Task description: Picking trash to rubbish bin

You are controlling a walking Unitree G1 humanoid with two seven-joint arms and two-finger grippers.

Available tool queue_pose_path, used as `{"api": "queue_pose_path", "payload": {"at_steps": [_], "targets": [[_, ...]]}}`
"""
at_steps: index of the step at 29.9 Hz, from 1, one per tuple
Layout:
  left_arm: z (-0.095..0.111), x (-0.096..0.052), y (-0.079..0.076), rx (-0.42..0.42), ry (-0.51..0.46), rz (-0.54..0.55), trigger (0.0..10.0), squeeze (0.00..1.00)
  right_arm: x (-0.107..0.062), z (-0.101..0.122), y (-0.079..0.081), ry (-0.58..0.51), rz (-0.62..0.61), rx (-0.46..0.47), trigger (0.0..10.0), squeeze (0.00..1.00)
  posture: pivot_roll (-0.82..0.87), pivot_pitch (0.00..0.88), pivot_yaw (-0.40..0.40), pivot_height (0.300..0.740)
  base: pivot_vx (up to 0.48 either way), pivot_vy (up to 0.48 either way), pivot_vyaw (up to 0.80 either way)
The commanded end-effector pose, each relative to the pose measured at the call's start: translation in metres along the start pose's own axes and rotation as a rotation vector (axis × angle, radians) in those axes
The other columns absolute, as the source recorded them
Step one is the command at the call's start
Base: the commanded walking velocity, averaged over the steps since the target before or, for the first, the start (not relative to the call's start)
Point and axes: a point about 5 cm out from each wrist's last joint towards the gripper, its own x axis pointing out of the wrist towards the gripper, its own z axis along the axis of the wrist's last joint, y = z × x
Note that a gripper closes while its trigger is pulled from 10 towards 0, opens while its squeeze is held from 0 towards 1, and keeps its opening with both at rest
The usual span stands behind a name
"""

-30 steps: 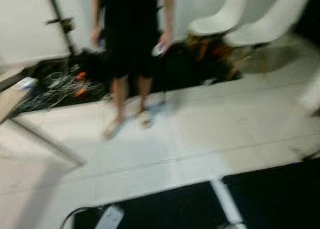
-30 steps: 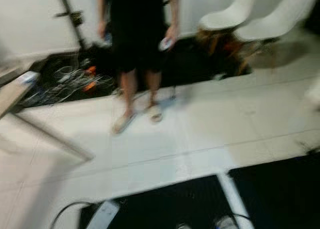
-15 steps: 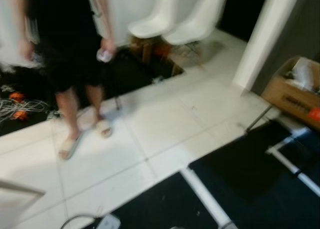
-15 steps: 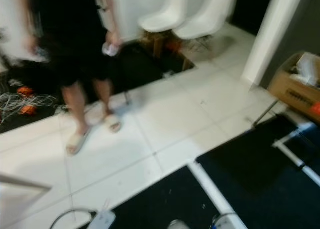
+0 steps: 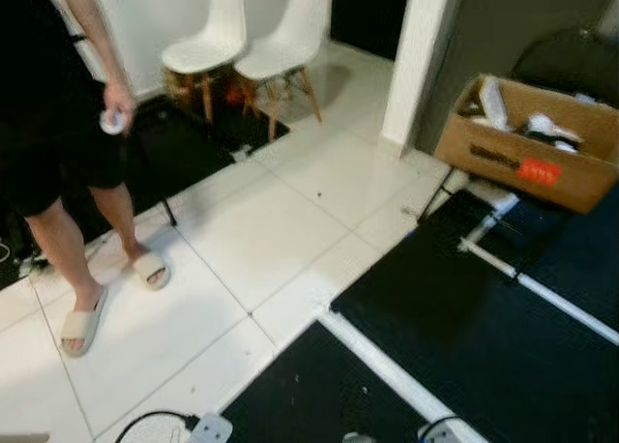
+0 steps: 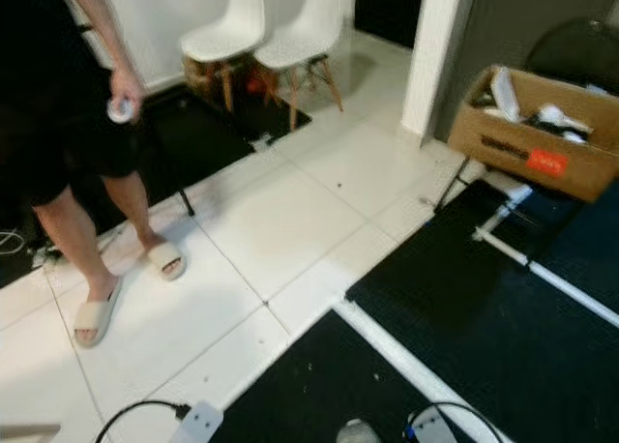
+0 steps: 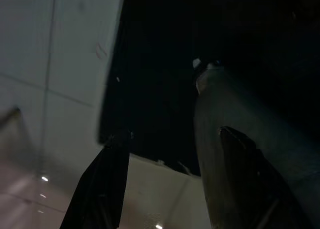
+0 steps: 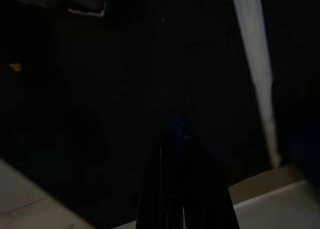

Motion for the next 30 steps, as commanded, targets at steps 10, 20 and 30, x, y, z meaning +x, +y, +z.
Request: {"api": "queue_pose_path", "payload": {"at_steps": [10,20,30], "targets": [[-0.005,-0.002,0.010,0.019,0.024,0.029,10.0,0.00,0.000,0.004,0.007,-0.008,0.013,-0.011,10.0,0.00,-0.18,0.023,0.108,0.740,0.000,0.000,-0.78],[-0.008,-0.004,0.020,-0.067,0.017,0.078,10.0,0.00,0.000,0.001,-0.001,-0.005,0.007,-0.055,10.0,0.00,-0.13,0.004,0.076,0.740,0.000,0.000,-0.78],[-0.017,-0.006,0.019,-0.109,0.040,0.089,10.0,0.00,-0.001,0.005,-0.009,-0.019,-0.013,-0.081,10.0,0.00,-0.10,0.000,0.057,0.740,0.000,0.000,-0.78]]}}
